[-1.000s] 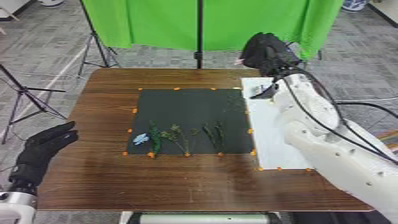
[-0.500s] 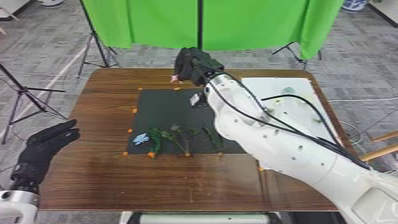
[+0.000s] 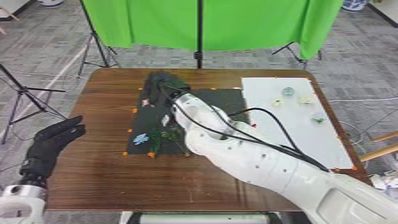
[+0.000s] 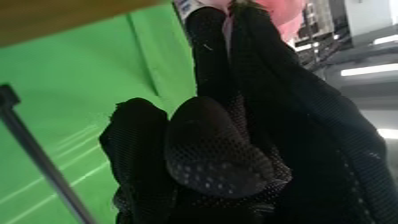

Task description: Arrange flowers

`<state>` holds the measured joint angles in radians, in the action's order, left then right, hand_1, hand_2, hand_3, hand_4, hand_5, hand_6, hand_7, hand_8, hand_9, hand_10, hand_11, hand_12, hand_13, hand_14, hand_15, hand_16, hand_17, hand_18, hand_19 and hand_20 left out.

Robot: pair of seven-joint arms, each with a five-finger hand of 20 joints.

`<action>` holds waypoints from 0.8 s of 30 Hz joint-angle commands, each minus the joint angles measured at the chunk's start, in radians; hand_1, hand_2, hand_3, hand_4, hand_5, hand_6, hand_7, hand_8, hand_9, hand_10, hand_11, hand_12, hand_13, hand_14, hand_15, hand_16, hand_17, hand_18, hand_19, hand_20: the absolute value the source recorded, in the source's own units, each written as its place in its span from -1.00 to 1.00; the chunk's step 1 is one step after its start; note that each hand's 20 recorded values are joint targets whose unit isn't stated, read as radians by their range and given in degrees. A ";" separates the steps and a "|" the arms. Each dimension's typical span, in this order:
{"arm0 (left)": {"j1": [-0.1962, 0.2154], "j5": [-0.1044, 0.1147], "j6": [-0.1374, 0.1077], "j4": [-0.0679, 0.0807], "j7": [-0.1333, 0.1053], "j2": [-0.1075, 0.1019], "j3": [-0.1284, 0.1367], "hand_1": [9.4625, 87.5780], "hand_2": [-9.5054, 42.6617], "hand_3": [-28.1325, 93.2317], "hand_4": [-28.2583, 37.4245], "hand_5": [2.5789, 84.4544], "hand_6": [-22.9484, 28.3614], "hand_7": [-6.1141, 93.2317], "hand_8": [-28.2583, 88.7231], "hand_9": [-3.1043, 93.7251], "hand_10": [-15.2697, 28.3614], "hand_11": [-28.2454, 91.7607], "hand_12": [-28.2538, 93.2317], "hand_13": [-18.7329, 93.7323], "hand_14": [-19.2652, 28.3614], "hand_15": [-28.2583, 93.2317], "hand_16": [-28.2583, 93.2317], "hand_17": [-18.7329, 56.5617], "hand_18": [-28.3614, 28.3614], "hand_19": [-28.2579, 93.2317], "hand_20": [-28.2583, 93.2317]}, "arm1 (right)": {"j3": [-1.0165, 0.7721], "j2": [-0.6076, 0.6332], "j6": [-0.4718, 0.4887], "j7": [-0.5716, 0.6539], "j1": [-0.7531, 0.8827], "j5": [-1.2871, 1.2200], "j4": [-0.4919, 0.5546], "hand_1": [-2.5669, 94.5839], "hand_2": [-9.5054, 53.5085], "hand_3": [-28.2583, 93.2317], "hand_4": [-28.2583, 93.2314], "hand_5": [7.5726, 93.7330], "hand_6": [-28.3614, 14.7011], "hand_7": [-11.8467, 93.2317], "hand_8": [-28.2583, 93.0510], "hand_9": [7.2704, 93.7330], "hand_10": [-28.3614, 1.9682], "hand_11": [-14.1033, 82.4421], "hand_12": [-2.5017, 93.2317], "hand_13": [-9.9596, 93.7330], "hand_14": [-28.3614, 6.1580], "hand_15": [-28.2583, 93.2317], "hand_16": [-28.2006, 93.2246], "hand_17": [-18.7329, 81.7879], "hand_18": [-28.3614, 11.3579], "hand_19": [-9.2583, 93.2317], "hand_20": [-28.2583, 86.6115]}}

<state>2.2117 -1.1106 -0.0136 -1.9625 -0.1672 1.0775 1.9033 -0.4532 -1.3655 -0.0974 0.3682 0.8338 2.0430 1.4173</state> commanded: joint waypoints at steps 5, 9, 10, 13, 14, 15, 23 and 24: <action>-0.018 -0.008 0.024 0.015 -0.007 0.003 -0.022 -0.35 -0.71 0.54 -0.48 0.07 0.13 -0.67 -0.62 -0.03 0.35 -0.23 -0.35 -0.01 0.56 -0.27 -0.53 -0.17 0.48 -0.30 -0.16 | 0.030 -0.050 -0.021 0.008 -0.005 0.040 -0.063 0.34 -1.00 0.42 -0.85 0.66 0.45 -0.30 -0.45 0.88 0.34 -0.60 -0.23 0.96 0.64 0.55 -0.02 0.65 -0.31 1.00 0.63; -0.027 -0.008 0.031 0.020 -0.004 0.000 -0.029 -0.35 -0.72 0.54 -0.47 0.07 0.13 -0.66 -0.62 -0.03 0.35 -0.23 -0.35 -0.01 0.56 -0.27 -0.53 -0.17 0.48 -0.30 -0.16 | 0.032 -0.050 -0.016 0.009 0.005 0.058 -0.073 0.31 -1.00 0.44 -0.84 0.64 0.46 -0.31 -0.47 0.85 0.32 -0.63 -0.27 0.96 0.64 0.55 -0.02 0.65 -0.31 1.00 0.63; -0.030 -0.009 0.033 0.022 -0.002 -0.002 -0.032 -0.35 -0.72 0.54 -0.47 0.07 0.13 -0.66 -0.62 -0.03 0.35 -0.23 -0.35 -0.01 0.56 -0.27 -0.53 -0.18 0.48 -0.30 -0.16 | 0.032 -0.051 -0.017 0.010 0.006 0.046 -0.076 0.31 -1.00 0.44 -0.84 0.63 0.46 -0.31 -0.47 0.85 0.32 -0.63 -0.28 0.96 0.64 0.55 -0.02 0.65 -0.31 1.00 0.63; -0.037 -0.009 0.041 0.027 0.001 -0.007 -0.038 -0.36 -0.73 0.54 -0.47 0.07 0.13 -0.66 -0.62 -0.03 0.35 -0.23 -0.35 -0.01 0.56 -0.27 -0.53 -0.18 0.48 -0.30 -0.16 | 0.032 -0.051 -0.016 0.013 0.012 0.055 -0.076 0.28 -1.00 0.44 -0.84 0.63 0.46 -0.32 -0.48 0.85 0.32 -0.63 -0.30 0.96 0.63 0.55 -0.02 0.64 -0.32 1.00 0.63; -0.036 -0.009 0.043 0.026 0.003 -0.006 -0.038 -0.36 -0.73 0.54 -0.47 0.07 0.13 -0.66 -0.62 -0.03 0.35 -0.23 -0.35 -0.01 0.57 -0.27 -0.53 -0.18 0.48 -0.30 -0.16 | 0.031 -0.051 -0.008 0.013 0.015 0.050 -0.075 0.27 -1.00 0.44 -0.84 0.62 0.46 -0.33 -0.48 0.84 0.33 -0.63 -0.30 0.96 0.63 0.55 -0.02 0.64 -0.32 1.00 0.63; -0.036 -0.009 0.043 0.026 0.003 -0.006 -0.039 -0.36 -0.73 0.54 -0.47 0.07 0.13 -0.66 -0.62 -0.03 0.35 -0.23 -0.35 -0.01 0.57 -0.27 -0.53 -0.18 0.48 -0.30 -0.16 | 0.028 -0.052 -0.001 0.013 0.019 0.059 -0.075 0.26 -1.00 0.44 -0.84 0.61 0.45 -0.33 -0.48 0.83 0.31 -0.63 -0.30 0.96 0.63 0.54 -0.02 0.64 -0.32 1.00 0.62; -0.045 -0.009 0.054 0.031 0.008 -0.009 -0.041 -0.35 -0.73 0.54 -0.48 0.06 0.13 -0.66 -0.62 -0.03 0.35 -0.23 -0.35 -0.01 0.55 -0.28 -0.53 -0.18 0.48 -0.30 -0.16 | 0.039 -0.048 0.016 0.015 0.029 0.066 -0.077 0.22 -1.00 0.44 -0.83 0.50 0.43 -0.32 -0.49 0.75 0.25 -0.57 -0.36 0.96 0.65 0.52 -0.03 0.63 -0.31 1.00 0.60; -0.046 -0.010 0.057 0.032 0.008 -0.009 -0.041 -0.36 -0.73 0.54 -0.48 0.06 0.13 -0.67 -0.62 -0.03 0.35 -0.23 -0.35 -0.01 0.55 -0.28 -0.53 -0.18 0.48 -0.30 -0.16 | 0.039 -0.048 0.018 0.015 0.030 0.070 -0.078 0.21 -1.00 0.44 -0.83 0.49 0.42 -0.33 -0.50 0.75 0.25 -0.57 -0.37 0.96 0.65 0.52 -0.03 0.63 -0.31 1.00 0.59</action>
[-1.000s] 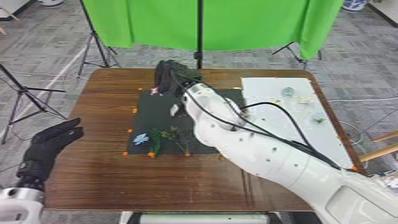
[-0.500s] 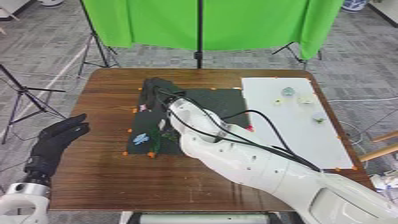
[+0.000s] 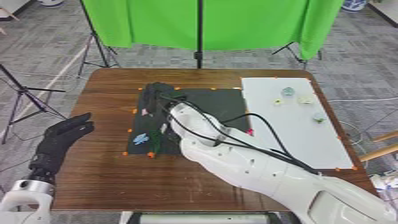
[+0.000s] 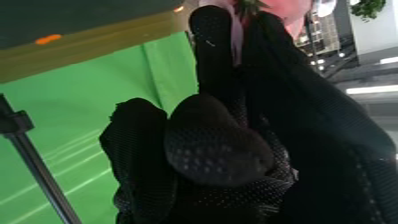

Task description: Arrange flowers

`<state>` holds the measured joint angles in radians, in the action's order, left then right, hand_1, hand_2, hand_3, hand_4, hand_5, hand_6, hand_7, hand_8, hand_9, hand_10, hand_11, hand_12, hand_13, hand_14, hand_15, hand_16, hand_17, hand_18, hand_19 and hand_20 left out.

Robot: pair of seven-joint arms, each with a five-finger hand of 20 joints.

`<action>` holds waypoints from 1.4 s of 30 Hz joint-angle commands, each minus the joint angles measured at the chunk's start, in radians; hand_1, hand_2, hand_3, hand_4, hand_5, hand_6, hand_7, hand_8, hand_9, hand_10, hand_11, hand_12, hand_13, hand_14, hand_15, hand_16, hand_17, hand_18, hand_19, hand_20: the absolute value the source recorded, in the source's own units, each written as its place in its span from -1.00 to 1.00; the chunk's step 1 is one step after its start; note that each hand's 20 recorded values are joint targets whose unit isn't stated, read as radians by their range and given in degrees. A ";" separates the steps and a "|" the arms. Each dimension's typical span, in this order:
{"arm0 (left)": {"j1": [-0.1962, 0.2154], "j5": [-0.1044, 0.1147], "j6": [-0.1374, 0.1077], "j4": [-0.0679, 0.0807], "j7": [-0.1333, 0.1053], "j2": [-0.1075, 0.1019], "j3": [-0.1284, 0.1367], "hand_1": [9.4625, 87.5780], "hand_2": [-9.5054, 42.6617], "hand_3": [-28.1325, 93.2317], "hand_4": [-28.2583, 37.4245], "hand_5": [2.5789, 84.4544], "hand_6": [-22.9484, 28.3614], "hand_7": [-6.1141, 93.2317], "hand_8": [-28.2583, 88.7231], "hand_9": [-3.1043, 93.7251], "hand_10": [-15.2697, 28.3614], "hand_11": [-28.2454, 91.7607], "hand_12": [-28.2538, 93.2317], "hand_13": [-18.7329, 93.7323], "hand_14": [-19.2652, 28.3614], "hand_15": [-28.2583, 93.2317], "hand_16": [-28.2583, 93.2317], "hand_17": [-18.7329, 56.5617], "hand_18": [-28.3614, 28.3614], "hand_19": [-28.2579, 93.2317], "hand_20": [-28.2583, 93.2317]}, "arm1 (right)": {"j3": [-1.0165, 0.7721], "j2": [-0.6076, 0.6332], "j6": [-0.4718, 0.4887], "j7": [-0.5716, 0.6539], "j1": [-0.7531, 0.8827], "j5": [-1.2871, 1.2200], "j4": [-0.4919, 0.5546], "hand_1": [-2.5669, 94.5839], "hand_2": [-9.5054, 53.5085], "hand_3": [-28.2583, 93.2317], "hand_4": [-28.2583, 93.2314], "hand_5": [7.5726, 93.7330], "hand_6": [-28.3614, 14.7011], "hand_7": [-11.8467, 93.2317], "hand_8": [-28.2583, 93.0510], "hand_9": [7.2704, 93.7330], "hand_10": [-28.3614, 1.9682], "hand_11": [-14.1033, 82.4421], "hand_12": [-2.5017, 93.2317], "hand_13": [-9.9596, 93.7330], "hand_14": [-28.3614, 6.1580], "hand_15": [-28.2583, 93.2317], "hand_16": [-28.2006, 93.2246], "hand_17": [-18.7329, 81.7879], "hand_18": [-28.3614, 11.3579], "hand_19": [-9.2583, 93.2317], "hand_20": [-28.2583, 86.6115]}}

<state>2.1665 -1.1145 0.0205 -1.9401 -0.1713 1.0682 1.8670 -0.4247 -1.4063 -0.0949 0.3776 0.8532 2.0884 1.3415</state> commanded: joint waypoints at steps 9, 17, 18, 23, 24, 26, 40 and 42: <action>-0.010 -0.007 0.025 0.015 0.010 0.002 -0.009 -0.35 -0.74 0.53 -0.47 0.06 0.13 -0.67 -0.62 -0.03 0.35 -0.23 -0.35 -0.01 0.56 -0.28 -0.52 -0.18 0.47 -0.31 -0.16 | 0.016 -0.007 0.020 0.006 0.013 0.029 -0.009 0.20 -1.00 0.43 -0.83 0.45 0.42 -0.35 -0.51 0.72 0.22 -0.54 -0.40 0.96 0.65 0.51 -0.03 0.63 -0.32 1.00 0.59; -0.013 -0.008 0.024 0.017 0.006 0.006 -0.014 -0.35 -0.74 0.54 -0.47 0.06 0.12 -0.67 -0.62 -0.03 0.35 -0.23 -0.35 -0.02 0.56 -0.28 -0.52 -0.18 0.47 -0.31 -0.16 | 0.041 -0.012 -0.065 -0.015 -0.001 0.052 -0.049 0.23 -1.00 0.42 -0.83 0.49 0.44 -0.35 -0.52 0.69 0.19 -0.53 -0.45 0.96 0.63 0.50 -0.03 0.62 -0.32 1.00 0.58; -0.014 -0.008 0.025 0.018 0.007 0.006 -0.015 -0.35 -0.74 0.54 -0.47 0.06 0.12 -0.67 -0.62 -0.03 0.35 -0.23 -0.35 -0.01 0.56 -0.28 -0.52 -0.18 0.47 -0.31 -0.16 | 0.045 -0.011 -0.079 -0.014 -0.001 0.053 -0.052 0.23 -1.00 0.42 -0.83 0.51 0.44 -0.35 -0.52 0.70 0.20 -0.53 -0.45 0.96 0.63 0.50 -0.03 0.62 -0.32 1.00 0.58; -0.014 -0.007 0.025 0.019 0.003 0.009 -0.016 -0.35 -0.74 0.54 -0.47 0.06 0.13 -0.67 -0.62 -0.03 0.35 -0.23 -0.35 -0.02 0.56 -0.28 -0.52 -0.18 0.47 -0.31 -0.16 | 0.056 -0.015 -0.112 -0.018 -0.001 0.058 -0.071 0.22 -1.00 0.43 -0.83 0.53 0.44 -0.35 -0.52 0.71 0.22 -0.55 -0.43 0.96 0.63 0.49 -0.03 0.62 -0.33 1.00 0.58; -0.015 -0.008 0.027 0.019 0.004 0.010 -0.017 -0.35 -0.74 0.53 -0.47 0.06 0.13 -0.67 -0.62 -0.03 0.35 -0.23 -0.35 -0.02 0.56 -0.28 -0.52 -0.18 0.47 -0.31 -0.16 | 0.053 -0.016 -0.113 -0.021 0.002 0.061 -0.073 0.22 -1.00 0.43 -0.83 0.53 0.43 -0.35 -0.52 0.70 0.21 -0.55 -0.43 0.96 0.62 0.49 -0.03 0.62 -0.33 1.00 0.58; -0.015 -0.008 0.029 0.020 0.004 0.011 -0.017 -0.35 -0.74 0.53 -0.47 0.06 0.13 -0.67 -0.62 -0.03 0.35 -0.23 -0.35 -0.02 0.56 -0.28 -0.52 -0.18 0.47 -0.31 -0.16 | 0.052 -0.017 -0.107 -0.014 0.006 0.050 -0.070 0.21 -1.00 0.43 -0.83 0.51 0.43 -0.36 -0.53 0.68 0.20 -0.55 -0.45 0.96 0.62 0.49 -0.03 0.62 -0.34 1.00 0.58; -0.007 -0.009 0.028 0.015 0.009 0.015 -0.013 -0.35 -0.75 0.54 -0.47 0.06 0.12 -0.67 -0.61 -0.04 0.34 -0.23 -0.35 -0.02 0.55 -0.28 -0.52 -0.19 0.47 -0.31 -0.16 | 0.031 -0.008 -0.037 -0.022 0.017 0.027 -0.041 -0.06 -1.00 0.56 -0.83 0.37 0.42 -0.41 -0.60 0.55 0.07 -0.45 -0.64 0.97 0.57 0.43 -0.02 0.61 -0.35 1.00 0.52; -0.004 -0.010 0.028 0.014 0.009 0.016 -0.010 -0.35 -0.75 0.53 -0.47 0.06 0.12 -0.67 -0.62 -0.04 0.34 -0.24 -0.35 -0.02 0.56 -0.28 -0.52 -0.19 0.47 -0.31 -0.16 | 0.031 -0.003 -0.035 -0.020 0.015 0.030 -0.039 -0.08 -1.00 0.58 -0.83 0.35 0.43 -0.41 -0.66 0.54 0.06 -0.46 -0.64 0.97 0.57 0.43 -0.02 0.61 -0.35 1.00 0.51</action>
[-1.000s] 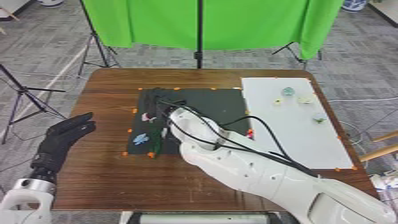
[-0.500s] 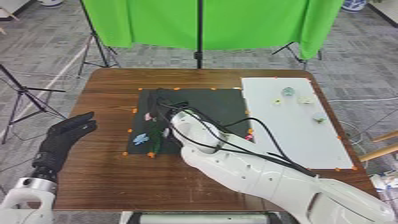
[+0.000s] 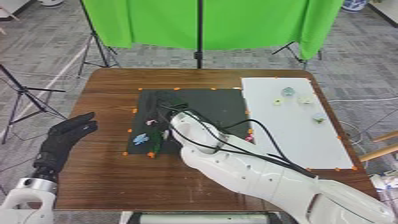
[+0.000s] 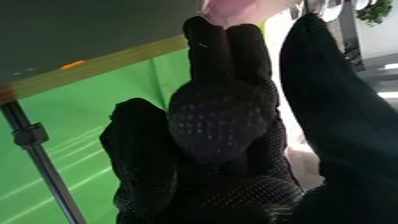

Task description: Arrange flowers

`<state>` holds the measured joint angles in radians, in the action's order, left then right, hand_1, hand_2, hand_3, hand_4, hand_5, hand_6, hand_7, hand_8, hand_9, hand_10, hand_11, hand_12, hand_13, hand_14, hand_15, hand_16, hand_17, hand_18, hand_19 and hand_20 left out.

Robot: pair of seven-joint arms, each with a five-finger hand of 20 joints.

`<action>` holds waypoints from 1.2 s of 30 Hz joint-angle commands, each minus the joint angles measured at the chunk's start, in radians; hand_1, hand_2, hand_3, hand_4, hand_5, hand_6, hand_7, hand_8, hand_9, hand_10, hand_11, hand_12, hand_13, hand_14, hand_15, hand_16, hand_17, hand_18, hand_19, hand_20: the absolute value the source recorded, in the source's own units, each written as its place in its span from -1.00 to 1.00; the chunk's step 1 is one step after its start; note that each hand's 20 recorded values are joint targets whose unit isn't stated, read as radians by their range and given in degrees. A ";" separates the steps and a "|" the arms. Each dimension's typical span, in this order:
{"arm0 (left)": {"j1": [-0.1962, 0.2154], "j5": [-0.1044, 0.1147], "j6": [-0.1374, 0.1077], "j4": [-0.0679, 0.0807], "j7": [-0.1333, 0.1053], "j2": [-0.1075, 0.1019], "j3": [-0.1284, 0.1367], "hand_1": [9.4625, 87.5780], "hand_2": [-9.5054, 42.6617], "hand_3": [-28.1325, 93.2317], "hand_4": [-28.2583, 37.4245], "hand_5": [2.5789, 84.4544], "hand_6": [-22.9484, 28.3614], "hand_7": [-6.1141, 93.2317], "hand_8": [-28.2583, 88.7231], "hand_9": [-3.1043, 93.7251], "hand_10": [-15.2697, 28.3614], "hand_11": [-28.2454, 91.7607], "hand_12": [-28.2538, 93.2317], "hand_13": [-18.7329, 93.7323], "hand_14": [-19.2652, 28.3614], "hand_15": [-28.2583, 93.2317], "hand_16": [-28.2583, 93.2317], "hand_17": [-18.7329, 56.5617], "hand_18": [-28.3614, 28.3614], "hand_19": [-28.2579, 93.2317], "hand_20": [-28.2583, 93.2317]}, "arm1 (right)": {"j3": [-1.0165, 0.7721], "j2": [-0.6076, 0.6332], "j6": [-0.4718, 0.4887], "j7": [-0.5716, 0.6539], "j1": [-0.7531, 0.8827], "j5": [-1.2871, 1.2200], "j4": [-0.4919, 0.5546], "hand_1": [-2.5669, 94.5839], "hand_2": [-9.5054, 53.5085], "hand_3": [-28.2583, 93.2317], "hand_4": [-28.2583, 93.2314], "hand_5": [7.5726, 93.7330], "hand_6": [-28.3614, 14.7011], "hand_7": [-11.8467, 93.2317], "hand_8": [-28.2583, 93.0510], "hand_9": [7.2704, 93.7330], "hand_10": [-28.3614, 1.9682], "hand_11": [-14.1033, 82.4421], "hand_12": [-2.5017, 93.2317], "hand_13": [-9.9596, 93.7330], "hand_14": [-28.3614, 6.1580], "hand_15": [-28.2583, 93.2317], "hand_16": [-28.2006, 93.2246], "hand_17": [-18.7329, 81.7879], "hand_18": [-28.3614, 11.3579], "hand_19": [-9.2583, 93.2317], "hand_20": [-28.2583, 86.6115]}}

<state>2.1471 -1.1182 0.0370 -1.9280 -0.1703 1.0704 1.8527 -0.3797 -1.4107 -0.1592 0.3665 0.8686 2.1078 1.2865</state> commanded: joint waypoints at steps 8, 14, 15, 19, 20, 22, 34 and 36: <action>0.053 -0.006 0.005 -0.019 0.016 0.023 0.030 -0.35 -0.75 0.53 -0.47 0.06 0.12 -0.67 -0.62 -0.04 0.35 -0.24 -0.35 -0.02 0.56 -0.28 -0.52 -0.19 0.47 -0.31 -0.16 | -0.030 0.046 0.035 0.012 -0.032 0.026 0.082 -0.13 -1.00 0.59 -0.83 0.28 0.42 -0.41 -0.73 0.51 0.05 -0.46 -0.64 0.96 0.57 0.43 -0.02 0.61 -0.36 1.00 0.51; 0.070 -0.006 0.006 -0.030 0.019 0.031 0.042 -0.37 -0.76 0.55 -0.48 0.06 0.13 -0.67 -0.62 -0.04 0.35 -0.23 -0.35 -0.01 0.56 -0.28 -0.52 -0.19 0.47 -0.31 -0.16 | -0.068 0.149 0.028 0.018 -0.065 0.011 0.225 -0.18 -1.00 0.57 -0.82 0.26 0.42 -0.41 -0.73 0.53 0.02 -0.45 -0.63 0.96 0.56 0.43 -0.03 0.60 -0.37 1.00 0.51; 0.074 -0.006 0.006 -0.032 0.023 0.030 0.047 -0.37 -0.76 0.55 -0.49 0.06 0.13 -0.67 -0.62 -0.04 0.35 -0.23 -0.35 -0.02 0.56 -0.28 -0.52 -0.19 0.48 -0.31 -0.16 | -0.086 0.183 0.028 0.013 -0.063 0.020 0.266 -0.19 -1.00 0.57 -0.82 0.26 0.42 -0.41 -0.73 0.53 0.02 -0.45 -0.63 0.96 0.56 0.43 -0.03 0.60 -0.37 1.00 0.51; 0.100 -0.003 -0.003 -0.047 0.027 0.032 0.070 -0.37 -0.77 0.55 -0.49 0.06 0.12 -0.67 -0.62 -0.03 0.35 -0.24 -0.35 -0.02 0.56 -0.28 -0.52 -0.19 0.48 -0.31 -0.16 | -0.218 0.333 0.077 0.018 -0.020 0.035 0.446 -0.24 -1.00 0.56 -0.81 0.24 0.38 -0.44 -0.72 0.52 0.02 -0.44 -0.61 0.93 0.50 0.43 -0.02 0.56 -0.42 1.00 0.51; 0.104 -0.003 -0.001 -0.050 0.031 0.033 0.075 -0.37 -0.77 0.55 -0.49 0.06 0.12 -0.67 -0.62 -0.03 0.34 -0.24 -0.35 -0.02 0.56 -0.28 -0.52 -0.19 0.48 -0.31 -0.16 | -0.276 0.365 0.126 0.025 0.007 0.031 0.489 -0.25 -1.00 0.56 -0.81 0.24 0.37 -0.45 -0.72 0.51 0.00 -0.45 -0.61 0.92 0.50 0.43 -0.02 0.55 -0.42 1.00 0.50; 0.110 -0.003 0.001 -0.053 0.031 0.035 0.078 -0.37 -0.77 0.55 -0.49 0.06 0.12 -0.66 -0.61 -0.03 0.34 -0.24 -0.35 -0.02 0.56 -0.28 -0.52 -0.19 0.47 -0.31 -0.16 | -0.379 0.436 0.193 0.041 0.058 0.012 0.555 -0.33 -1.00 0.53 -0.81 0.15 0.29 -0.50 -0.69 0.42 -0.05 -0.48 -0.61 0.88 0.42 0.44 -0.03 0.49 -0.46 1.00 0.47; 0.137 -0.004 0.002 -0.065 0.038 0.049 0.095 -0.37 -0.77 0.56 -0.49 0.06 0.12 -0.67 -0.62 -0.03 0.35 -0.24 -0.35 -0.01 0.56 -0.28 -0.52 -0.19 0.48 -0.31 -0.16 | -0.938 0.676 0.556 0.268 0.467 -0.021 0.690 -0.65 -0.93 0.36 -0.77 -0.15 0.07 -0.72 -0.61 0.02 -0.52 -0.57 -0.61 0.64 -0.10 0.44 -0.05 0.26 -0.78 0.95 0.36; 0.133 -0.005 0.003 -0.063 0.036 0.047 0.090 -0.37 -0.77 0.56 -0.50 0.06 0.12 -0.66 -0.62 -0.03 0.35 -0.24 -0.35 -0.01 0.56 -0.28 -0.52 -0.19 0.48 -0.31 -0.16 | -0.974 0.685 0.558 0.294 0.512 0.021 0.674 -0.72 -0.86 0.33 -0.77 -0.18 0.05 -0.74 -0.60 -0.01 -0.58 -0.58 -0.60 0.63 -0.17 0.44 -0.06 0.23 -0.83 0.94 0.37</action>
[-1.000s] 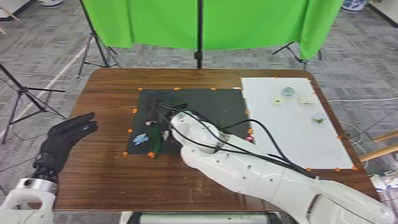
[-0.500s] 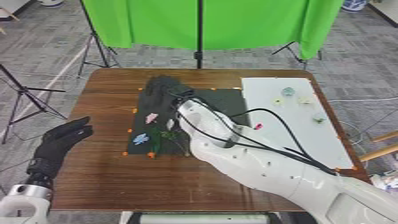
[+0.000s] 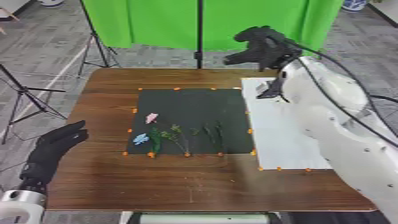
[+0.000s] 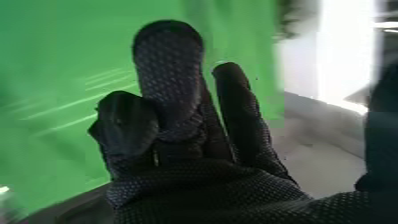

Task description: Arrange flowers

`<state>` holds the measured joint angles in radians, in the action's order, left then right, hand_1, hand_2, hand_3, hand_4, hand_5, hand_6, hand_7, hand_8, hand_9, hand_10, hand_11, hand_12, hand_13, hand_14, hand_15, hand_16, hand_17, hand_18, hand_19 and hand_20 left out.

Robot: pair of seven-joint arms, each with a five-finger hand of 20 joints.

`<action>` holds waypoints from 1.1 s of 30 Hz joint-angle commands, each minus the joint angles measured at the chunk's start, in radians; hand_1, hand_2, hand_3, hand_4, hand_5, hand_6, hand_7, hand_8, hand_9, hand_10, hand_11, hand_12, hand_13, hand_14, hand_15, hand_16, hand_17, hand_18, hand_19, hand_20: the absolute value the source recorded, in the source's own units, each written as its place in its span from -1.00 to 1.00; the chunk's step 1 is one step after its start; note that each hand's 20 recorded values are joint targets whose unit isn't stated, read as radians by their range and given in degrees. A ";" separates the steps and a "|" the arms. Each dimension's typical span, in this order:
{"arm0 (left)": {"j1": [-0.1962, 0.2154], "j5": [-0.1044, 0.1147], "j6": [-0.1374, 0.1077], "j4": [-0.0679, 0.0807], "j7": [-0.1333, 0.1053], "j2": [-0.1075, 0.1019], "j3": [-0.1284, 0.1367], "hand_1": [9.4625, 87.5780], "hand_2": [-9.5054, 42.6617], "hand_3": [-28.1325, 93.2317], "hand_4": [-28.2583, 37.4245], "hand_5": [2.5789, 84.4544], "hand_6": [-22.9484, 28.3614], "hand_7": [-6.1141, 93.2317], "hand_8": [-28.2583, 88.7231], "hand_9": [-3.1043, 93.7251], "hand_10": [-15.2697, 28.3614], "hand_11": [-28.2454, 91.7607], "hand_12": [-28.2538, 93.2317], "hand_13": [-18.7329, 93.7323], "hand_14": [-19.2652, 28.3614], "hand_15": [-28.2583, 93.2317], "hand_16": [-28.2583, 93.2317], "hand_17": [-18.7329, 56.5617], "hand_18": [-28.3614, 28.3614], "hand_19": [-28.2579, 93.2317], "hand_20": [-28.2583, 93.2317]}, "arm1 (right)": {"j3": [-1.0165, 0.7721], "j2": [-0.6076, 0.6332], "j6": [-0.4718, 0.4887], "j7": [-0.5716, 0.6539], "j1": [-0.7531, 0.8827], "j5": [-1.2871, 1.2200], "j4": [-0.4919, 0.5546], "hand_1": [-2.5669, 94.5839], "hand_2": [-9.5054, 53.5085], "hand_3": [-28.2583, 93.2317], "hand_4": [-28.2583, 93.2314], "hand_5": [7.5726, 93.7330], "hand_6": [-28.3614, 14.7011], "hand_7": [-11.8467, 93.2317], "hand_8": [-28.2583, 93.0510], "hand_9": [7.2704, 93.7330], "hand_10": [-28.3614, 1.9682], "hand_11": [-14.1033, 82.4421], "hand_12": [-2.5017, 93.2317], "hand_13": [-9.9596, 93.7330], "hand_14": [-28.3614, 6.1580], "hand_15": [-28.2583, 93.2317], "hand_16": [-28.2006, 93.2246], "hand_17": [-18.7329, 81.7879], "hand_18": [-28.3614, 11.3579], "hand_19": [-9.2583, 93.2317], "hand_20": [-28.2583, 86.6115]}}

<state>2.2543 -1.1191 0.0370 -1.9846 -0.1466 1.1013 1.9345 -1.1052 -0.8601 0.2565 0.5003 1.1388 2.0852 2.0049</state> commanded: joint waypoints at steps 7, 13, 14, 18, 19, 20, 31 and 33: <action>0.019 -0.004 0.007 -0.004 0.012 0.014 0.008 -0.37 -0.77 0.55 -0.50 0.06 0.12 -0.67 -0.62 -0.03 0.35 -0.23 -0.35 -0.01 0.56 -0.28 -0.52 -0.19 0.48 -0.31 -0.16 | -0.310 0.150 0.154 0.206 0.328 0.030 -0.112 -0.70 -0.85 0.34 -0.78 -0.19 0.06 -0.75 -0.60 0.03 -0.63 -0.56 -0.58 0.63 -0.18 0.44 -0.06 0.23 -0.83 0.94 0.37; 0.023 -0.006 0.017 -0.006 0.014 0.019 0.007 -0.37 -0.76 0.55 -0.50 0.06 0.12 -0.67 -0.62 -0.03 0.35 -0.23 -0.35 -0.01 0.56 -0.28 -0.52 -0.19 0.48 -0.31 -0.17 | -0.275 0.136 0.126 0.217 0.328 0.046 -0.193 -0.54 -0.92 0.40 -0.75 -0.17 0.09 -0.71 -0.60 0.08 -0.58 -0.56 -0.57 0.64 -0.14 0.46 -0.07 0.25 -0.82 0.95 0.36; 0.020 -0.005 0.020 -0.004 0.013 0.019 0.006 -0.37 -0.77 0.55 -0.50 0.06 0.12 -0.67 -0.62 -0.03 0.35 -0.23 -0.35 -0.01 0.56 -0.28 -0.52 -0.19 0.48 -0.31 -0.17 | -0.268 0.135 0.119 0.219 0.330 0.051 -0.205 -0.52 -0.93 0.41 -0.75 -0.17 0.10 -0.70 -0.60 0.09 -0.57 -0.56 -0.57 0.64 -0.12 0.47 -0.07 0.25 -0.81 0.95 0.36; 0.020 -0.007 0.019 -0.004 0.014 0.022 0.005 -0.37 -0.76 0.55 -0.50 0.06 0.12 -0.67 -0.62 -0.03 0.34 -0.23 -0.35 -0.01 0.56 -0.28 -0.52 -0.19 0.48 -0.31 -0.16 | -0.245 0.130 0.072 0.214 0.339 0.073 -0.250 -0.45 -0.97 0.45 -0.75 -0.14 0.14 -0.67 -0.62 0.15 -0.51 -0.55 -0.57 0.67 -0.03 0.48 -0.07 0.28 -0.76 0.97 0.35; 0.021 -0.006 0.019 -0.004 0.014 0.024 0.006 -0.37 -0.76 0.55 -0.50 0.06 0.12 -0.67 -0.62 -0.03 0.34 -0.23 -0.35 -0.02 0.56 -0.28 -0.52 -0.19 0.48 -0.31 -0.16 | -0.244 0.128 0.066 0.208 0.344 0.076 -0.259 -0.44 -0.98 0.45 -0.75 -0.13 0.15 -0.66 -0.62 0.17 -0.49 -0.54 -0.56 0.67 -0.02 0.48 -0.07 0.29 -0.75 0.98 0.34; 0.021 -0.006 0.018 -0.004 0.014 0.025 0.006 -0.37 -0.76 0.55 -0.50 0.06 0.12 -0.67 -0.62 -0.03 0.34 -0.23 -0.35 -0.02 0.56 -0.28 -0.52 -0.19 0.48 -0.31 -0.16 | -0.237 0.128 0.056 0.217 0.346 0.072 -0.266 -0.42 -0.99 0.45 -0.76 -0.12 0.15 -0.65 -0.62 0.18 -0.47 -0.54 -0.56 0.68 0.00 0.49 -0.07 0.30 -0.74 0.98 0.34; 0.025 -0.004 0.017 -0.003 0.013 0.032 0.009 -0.37 -0.76 0.55 -0.50 0.06 0.12 -0.66 -0.62 -0.03 0.35 -0.23 -0.35 -0.01 0.56 -0.28 -0.52 -0.19 0.48 -0.31 -0.16 | -0.166 0.113 -0.151 0.178 0.395 0.098 -0.316 -0.15 -1.00 0.56 -0.83 0.06 0.32 -0.52 -0.68 0.41 -0.20 -0.47 -0.57 0.81 0.35 0.50 -0.07 0.45 -0.53 1.00 0.40; 0.027 -0.004 0.016 -0.004 0.012 0.033 0.009 -0.37 -0.76 0.55 -0.50 0.06 0.12 -0.67 -0.62 -0.03 0.35 -0.23 -0.35 -0.01 0.56 -0.29 -0.52 -0.19 0.48 -0.31 -0.17 | -0.135 0.110 -0.214 0.171 0.391 0.119 -0.335 -0.07 -1.00 0.57 -0.86 0.14 0.39 -0.46 -0.70 0.47 -0.10 -0.44 -0.57 0.86 0.46 0.49 -0.06 0.50 -0.48 1.00 0.43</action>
<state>2.2671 -1.1199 0.0431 -1.9898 -0.1433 1.1204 1.9423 -1.3080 -0.7306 0.1593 0.6996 1.5105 2.1577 1.7085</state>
